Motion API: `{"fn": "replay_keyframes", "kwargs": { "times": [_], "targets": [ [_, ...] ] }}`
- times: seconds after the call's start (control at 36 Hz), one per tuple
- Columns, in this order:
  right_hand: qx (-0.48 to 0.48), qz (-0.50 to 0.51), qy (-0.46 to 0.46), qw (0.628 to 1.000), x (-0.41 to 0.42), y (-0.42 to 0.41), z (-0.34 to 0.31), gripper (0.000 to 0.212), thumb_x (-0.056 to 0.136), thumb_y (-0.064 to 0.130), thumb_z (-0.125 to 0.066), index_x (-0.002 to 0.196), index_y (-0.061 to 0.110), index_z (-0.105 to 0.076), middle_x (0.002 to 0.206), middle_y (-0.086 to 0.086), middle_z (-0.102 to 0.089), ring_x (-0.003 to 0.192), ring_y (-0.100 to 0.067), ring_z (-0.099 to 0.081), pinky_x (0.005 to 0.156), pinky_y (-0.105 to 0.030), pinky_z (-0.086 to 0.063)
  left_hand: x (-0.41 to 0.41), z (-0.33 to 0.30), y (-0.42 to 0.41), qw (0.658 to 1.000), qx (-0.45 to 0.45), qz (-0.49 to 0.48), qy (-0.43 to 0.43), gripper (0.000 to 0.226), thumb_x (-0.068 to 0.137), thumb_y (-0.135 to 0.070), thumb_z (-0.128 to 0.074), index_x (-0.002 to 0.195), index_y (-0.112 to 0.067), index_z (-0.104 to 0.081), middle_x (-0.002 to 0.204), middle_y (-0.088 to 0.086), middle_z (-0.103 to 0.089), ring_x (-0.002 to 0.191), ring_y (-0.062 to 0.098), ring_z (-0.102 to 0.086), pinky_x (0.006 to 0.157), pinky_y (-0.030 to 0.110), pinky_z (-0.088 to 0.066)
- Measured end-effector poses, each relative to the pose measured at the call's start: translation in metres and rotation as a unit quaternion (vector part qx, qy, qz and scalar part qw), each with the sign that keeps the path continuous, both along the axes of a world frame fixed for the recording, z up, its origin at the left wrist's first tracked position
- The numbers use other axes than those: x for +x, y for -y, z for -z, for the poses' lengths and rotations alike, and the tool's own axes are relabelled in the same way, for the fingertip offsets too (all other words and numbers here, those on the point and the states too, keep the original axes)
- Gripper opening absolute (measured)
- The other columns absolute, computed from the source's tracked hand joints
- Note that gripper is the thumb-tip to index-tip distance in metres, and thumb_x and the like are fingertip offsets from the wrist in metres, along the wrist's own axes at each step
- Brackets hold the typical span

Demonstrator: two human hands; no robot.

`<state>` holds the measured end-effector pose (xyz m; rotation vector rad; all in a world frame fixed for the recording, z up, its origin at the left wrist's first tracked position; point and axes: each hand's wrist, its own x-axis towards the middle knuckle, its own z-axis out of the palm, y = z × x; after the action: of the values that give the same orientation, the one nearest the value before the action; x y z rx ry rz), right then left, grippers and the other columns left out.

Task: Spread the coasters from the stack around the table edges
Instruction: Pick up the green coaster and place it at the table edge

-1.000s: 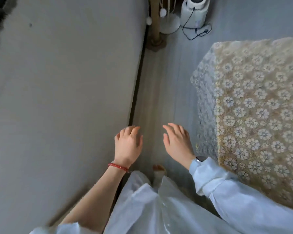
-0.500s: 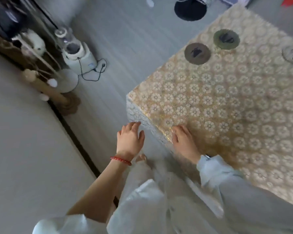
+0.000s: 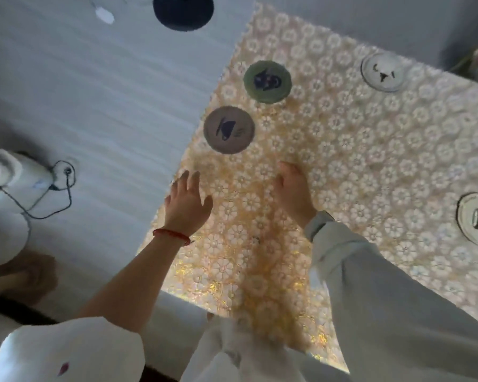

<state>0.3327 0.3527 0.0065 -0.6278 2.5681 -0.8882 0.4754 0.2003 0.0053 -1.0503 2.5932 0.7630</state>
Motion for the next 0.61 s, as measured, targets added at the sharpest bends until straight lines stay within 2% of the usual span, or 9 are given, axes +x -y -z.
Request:
{"fn": "replay_keyframes", "kwargs": {
  "times": [0.11, 0.17, 0.25, 0.31, 0.39, 0.53, 0.61],
  "targets": [
    [-0.010, 0.049, -0.060, 0.997, -0.065, 0.046, 0.027, 0.027, 0.085, 0.005, -0.044, 0.111, 0.002, -0.051, 0.116, -0.020, -0.053, 0.112, -0.031, -0.047, 0.097, -0.043, -0.043, -0.038, 0.027, 0.024, 1.000, -0.024, -0.002, -0.017, 0.071, 0.089, -0.035, -0.048, 0.144, -0.015, -0.008, 0.155, 0.013, -0.008, 0.142, 0.032, -0.007, 0.112, 0.056, -0.017],
    [-0.001, 0.068, -0.087, 0.994, -0.097, 0.068, 0.038, 0.029, 0.087, 0.010, -0.044, 0.114, 0.001, -0.049, 0.121, -0.021, -0.052, 0.113, -0.033, -0.048, 0.097, -0.043, -0.043, -0.050, 0.039, 0.031, 0.998, -0.045, -0.006, -0.035, 0.071, 0.088, -0.036, -0.048, 0.144, -0.016, -0.009, 0.155, 0.014, -0.007, 0.142, 0.033, -0.006, 0.113, 0.056, -0.017],
    [0.074, 0.088, -0.091, 0.989, -0.141, 0.099, 0.064, 0.043, 0.087, 0.030, -0.039, 0.119, 0.002, -0.044, 0.128, -0.021, -0.048, 0.114, -0.034, -0.046, 0.095, -0.046, -0.043, -0.067, 0.068, 0.046, 0.998, -0.058, -0.004, -0.017, 0.066, 0.089, -0.042, -0.044, 0.142, -0.016, -0.015, 0.154, 0.017, -0.012, 0.141, 0.036, -0.010, 0.111, 0.058, -0.016],
    [0.113, 0.120, -0.069, 0.984, -0.156, 0.109, 0.070, 0.054, 0.086, 0.039, -0.046, 0.122, 0.000, -0.040, 0.130, -0.021, -0.043, 0.117, -0.034, -0.041, 0.096, -0.049, -0.041, -0.067, 0.080, 0.046, 0.998, -0.068, 0.005, 0.001, 0.064, 0.089, -0.046, -0.034, 0.142, -0.016, -0.015, 0.153, 0.018, -0.015, 0.140, 0.038, -0.014, 0.110, 0.058, -0.018],
    [0.161, 0.164, -0.096, 0.968, -0.167, 0.117, 0.061, 0.076, 0.080, 0.052, -0.053, 0.129, -0.003, -0.031, 0.132, -0.023, -0.039, 0.121, -0.035, -0.036, 0.095, -0.046, -0.037, -0.057, 0.080, 0.036, 0.996, -0.093, 0.007, -0.005, 0.063, 0.089, -0.049, -0.023, 0.143, -0.017, -0.014, 0.152, 0.017, -0.020, 0.139, 0.037, -0.019, 0.108, 0.055, -0.024],
    [0.134, 0.185, -0.064, 0.971, -0.162, 0.125, 0.050, 0.073, 0.081, 0.043, -0.058, 0.131, -0.002, -0.028, 0.138, -0.024, -0.031, 0.129, -0.038, -0.028, 0.102, -0.049, -0.032, -0.046, 0.075, 0.027, 0.993, -0.118, 0.002, -0.009, 0.063, 0.090, -0.050, -0.016, 0.143, -0.017, -0.013, 0.153, 0.015, -0.020, 0.140, 0.034, -0.019, 0.109, 0.051, -0.025],
    [0.074, 0.215, -0.065, 0.972, -0.164, 0.129, 0.049, 0.063, 0.081, 0.031, -0.061, 0.127, 0.001, -0.032, 0.131, -0.020, -0.043, 0.123, -0.035, -0.039, 0.099, -0.048, -0.035, -0.050, 0.076, 0.028, 0.992, -0.122, 0.014, -0.007, 0.063, 0.090, -0.050, -0.018, 0.143, -0.016, -0.014, 0.153, 0.015, -0.019, 0.140, 0.034, -0.018, 0.108, 0.052, -0.026]
  ]
}}
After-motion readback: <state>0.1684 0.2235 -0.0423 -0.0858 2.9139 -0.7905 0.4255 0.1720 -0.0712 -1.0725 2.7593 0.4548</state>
